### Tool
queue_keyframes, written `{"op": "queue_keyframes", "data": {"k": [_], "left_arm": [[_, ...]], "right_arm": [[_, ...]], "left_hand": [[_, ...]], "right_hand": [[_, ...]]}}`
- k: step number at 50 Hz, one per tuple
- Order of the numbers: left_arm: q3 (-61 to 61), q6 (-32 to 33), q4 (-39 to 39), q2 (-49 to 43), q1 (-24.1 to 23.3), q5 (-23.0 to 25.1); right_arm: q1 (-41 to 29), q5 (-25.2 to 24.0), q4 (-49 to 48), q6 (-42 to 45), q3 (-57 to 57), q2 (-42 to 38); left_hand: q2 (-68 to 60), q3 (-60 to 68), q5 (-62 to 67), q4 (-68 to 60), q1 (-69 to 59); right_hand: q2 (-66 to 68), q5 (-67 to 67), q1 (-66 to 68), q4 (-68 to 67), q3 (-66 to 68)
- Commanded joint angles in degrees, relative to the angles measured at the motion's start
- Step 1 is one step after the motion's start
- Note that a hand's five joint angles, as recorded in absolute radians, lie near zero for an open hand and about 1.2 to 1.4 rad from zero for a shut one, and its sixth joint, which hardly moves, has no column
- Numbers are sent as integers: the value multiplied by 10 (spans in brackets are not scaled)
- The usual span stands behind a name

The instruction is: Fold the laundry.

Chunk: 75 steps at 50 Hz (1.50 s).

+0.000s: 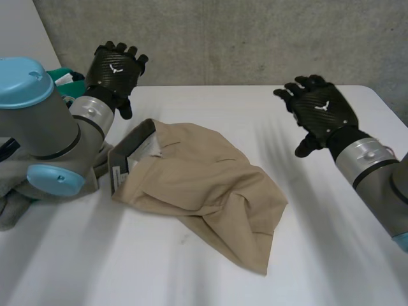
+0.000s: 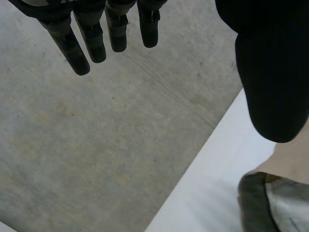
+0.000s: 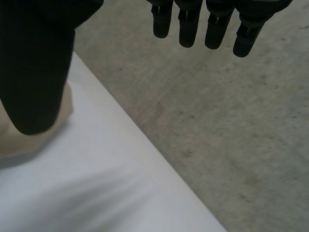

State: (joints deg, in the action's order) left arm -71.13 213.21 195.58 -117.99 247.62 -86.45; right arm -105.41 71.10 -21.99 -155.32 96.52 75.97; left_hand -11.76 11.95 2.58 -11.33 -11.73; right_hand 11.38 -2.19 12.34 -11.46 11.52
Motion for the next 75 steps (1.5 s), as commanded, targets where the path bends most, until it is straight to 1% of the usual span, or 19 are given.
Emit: {"op": "queue_keyframes", "data": {"k": [1, 6, 9, 11, 15, 21, 25, 27, 29, 33, 38, 45, 57, 62, 63, 64, 65, 71, 75], "left_arm": [[-56, -37, -129, 28, 12, 10], [-161, -23, -148, 101, 32, 65], [-247, 7, -150, 150, 48, 118], [-296, 32, -153, 169, 59, 141], [-356, 67, -151, 181, 83, 169], [-362, 101, -142, 158, 104, 182], [-334, 116, -136, 109, 106, 171], [-317, 126, -134, 80, 104, 163], [-304, 133, -131, 61, 103, 161], [-266, 145, -122, 22, 94, 151], [-221, 146, -88, -12, 67, 130], [-177, 150, -32, -51, 35, 92], [-82, 236, -6, -157, 19, 64], [-39, 253, 17, -185, 17, 59], [-31, 252, 24, -189, 17, 58], [-15, 251, 37, -194, 17, 54], [-6, 251, 45, -196, 17, 52], [75, 236, 117, -171, 9, 16], [147, 167, 174, -111, -14, -18]], "right_arm": [[-38, 12, 49, 11, -22, -50], [-41, 14, 76, 44, -31, -73], [-44, 18, 76, 52, -32, -84], [-45, 21, 76, 54, -31, -88], [-46, 26, 75, 55, -32, -92], [-49, 28, 75, 56, -31, -94], [-51, 28, 75, 58, -29, -95], [-51, 29, 74, 60, -28, -96], [-51, 30, 74, 63, -28, -97], [-51, 32, 71, 71, -28, -101], [-50, 35, 65, 92, -26, -103], [-52, 34, 59, 100, -22, -107], [-56, 33, 55, 108, -18, -117], [-57, 35, 50, 117, -17, -120], [-56, 35, 49, 118, -17, -119], [-56, 35, 49, 119, -17, -117], [-56, 35, 49, 119, -17, -117], [-52, 35, 42, 113, -17, -115], [-45, 37, 34, 103, -20, -113]], "left_hand": [[-32, 30, 23, -36, -32], [-69, 67, 60, -73, -69], [-193, 191, 185, -197, -193], [-230, 228, 222, -234, -230], [-326, 324, 318, -330, -326], [-296, 294, 288, -300, -296], [-212, 210, 204, -216, -212], [-85, 83, 76, -89, -85], [-25, 23, 17, -29, -25], [-17, 15, 8, -21, -17], [-100, 98, 92, -105, -101], [-153, 151, 145, -157, -153], [-206, 204, 198, -211, -207], [-352, 350, 344, -357, -353], [-425, 423, 416, -429, -425], [-618, 616, 610, -623, -619], [-682, 680, 674, -686, -682], [-682, 680, 674, -687, -683], [-682, 680, 674, -687, -683]], "right_hand": [[-14, 22, -23, 15, -15], [-14, 22, -23, 15, -15], [-14, 22, -23, 15, -15], [-14, 22, -23, 15, -15], [-14, 22, -23, 15, -15], [-14, 22, -23, 15, -15], [-14, 22, -23, 15, -15], [-14, 22, -23, 15, -15], [-14, 22, -23, 15, -15], [-14, 22, -23, 15, -15], [-14, 22, -23, 15, -15], [-14, 22, -23, 15, -15], [-14, 22, -23, 15, -15], [-14, 22, -23, 15, -15], [-14, 22, -23, 15, -15], [-14, 22, -23, 15, -15], [-14, 22, -23, 15, -15], [-14, 22, -23, 15, -15], [-14, 22, -23, 15, -15]]}}
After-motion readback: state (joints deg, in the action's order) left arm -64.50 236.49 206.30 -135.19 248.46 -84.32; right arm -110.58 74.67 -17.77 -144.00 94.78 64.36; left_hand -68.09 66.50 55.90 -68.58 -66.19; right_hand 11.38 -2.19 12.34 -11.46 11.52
